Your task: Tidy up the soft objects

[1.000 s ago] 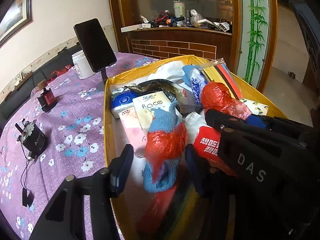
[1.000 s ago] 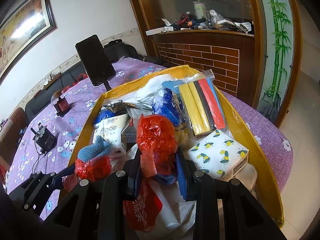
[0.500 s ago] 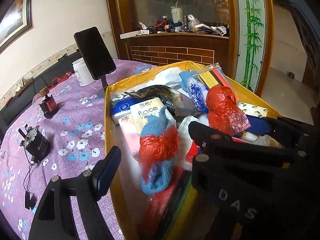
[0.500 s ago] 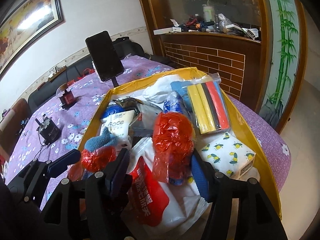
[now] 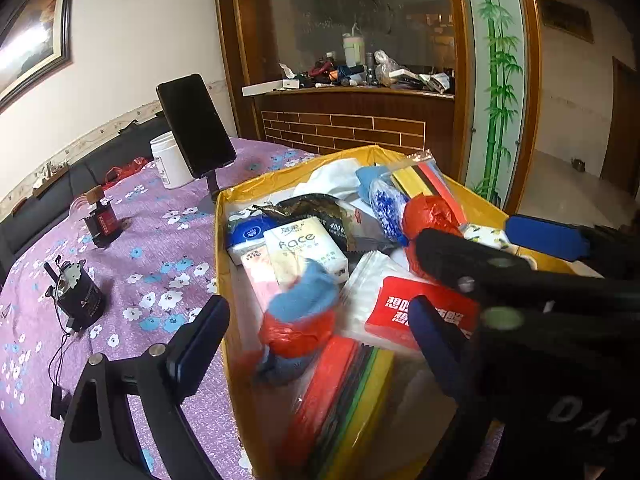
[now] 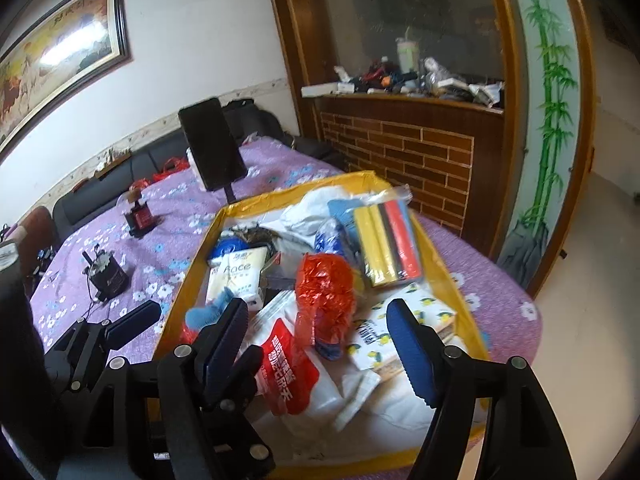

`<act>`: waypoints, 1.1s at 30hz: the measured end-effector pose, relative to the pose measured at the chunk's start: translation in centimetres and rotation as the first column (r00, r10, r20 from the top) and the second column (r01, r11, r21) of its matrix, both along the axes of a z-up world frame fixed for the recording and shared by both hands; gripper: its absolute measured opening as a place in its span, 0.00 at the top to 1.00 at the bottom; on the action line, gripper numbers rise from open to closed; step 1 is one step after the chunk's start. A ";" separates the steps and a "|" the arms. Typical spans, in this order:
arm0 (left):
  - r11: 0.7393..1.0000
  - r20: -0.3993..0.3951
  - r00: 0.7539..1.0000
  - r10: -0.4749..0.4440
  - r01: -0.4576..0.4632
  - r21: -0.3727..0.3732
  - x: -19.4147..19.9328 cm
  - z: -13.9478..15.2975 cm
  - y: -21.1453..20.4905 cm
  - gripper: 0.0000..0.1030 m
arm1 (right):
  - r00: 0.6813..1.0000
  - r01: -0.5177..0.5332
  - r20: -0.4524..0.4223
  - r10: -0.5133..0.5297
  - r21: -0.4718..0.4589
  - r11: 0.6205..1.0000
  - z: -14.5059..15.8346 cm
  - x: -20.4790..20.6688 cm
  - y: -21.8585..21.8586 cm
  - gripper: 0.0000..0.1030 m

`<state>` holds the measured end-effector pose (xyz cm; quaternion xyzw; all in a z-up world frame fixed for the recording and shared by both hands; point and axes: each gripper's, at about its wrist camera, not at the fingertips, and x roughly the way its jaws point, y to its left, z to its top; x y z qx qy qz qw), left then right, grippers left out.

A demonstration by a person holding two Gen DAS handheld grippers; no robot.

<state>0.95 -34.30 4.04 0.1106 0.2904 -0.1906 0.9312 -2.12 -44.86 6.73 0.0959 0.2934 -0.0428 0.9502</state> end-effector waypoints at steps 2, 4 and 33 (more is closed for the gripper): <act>1.000 0.011 1.000 0.008 -0.008 -0.013 -0.1 0.3 0.3 0.12 | 0.999 0.022 0.036 -0.022 -0.008 1.000 0.5 -0.9 -0.1 0.23; 0.999 0.020 1.000 0.021 -0.020 -0.027 -0.1 0.5 0.6 0.12 | 0.997 0.041 0.069 -0.039 -0.018 0.999 1.1 -1.5 -0.1 0.17; 0.996 0.056 0.996 0.064 -0.067 0.062 -6.1 1.1 6.4 0.00 | 0.935 0.305 0.214 -0.284 -0.072 0.949 -0.4 -9.5 2.8 0.04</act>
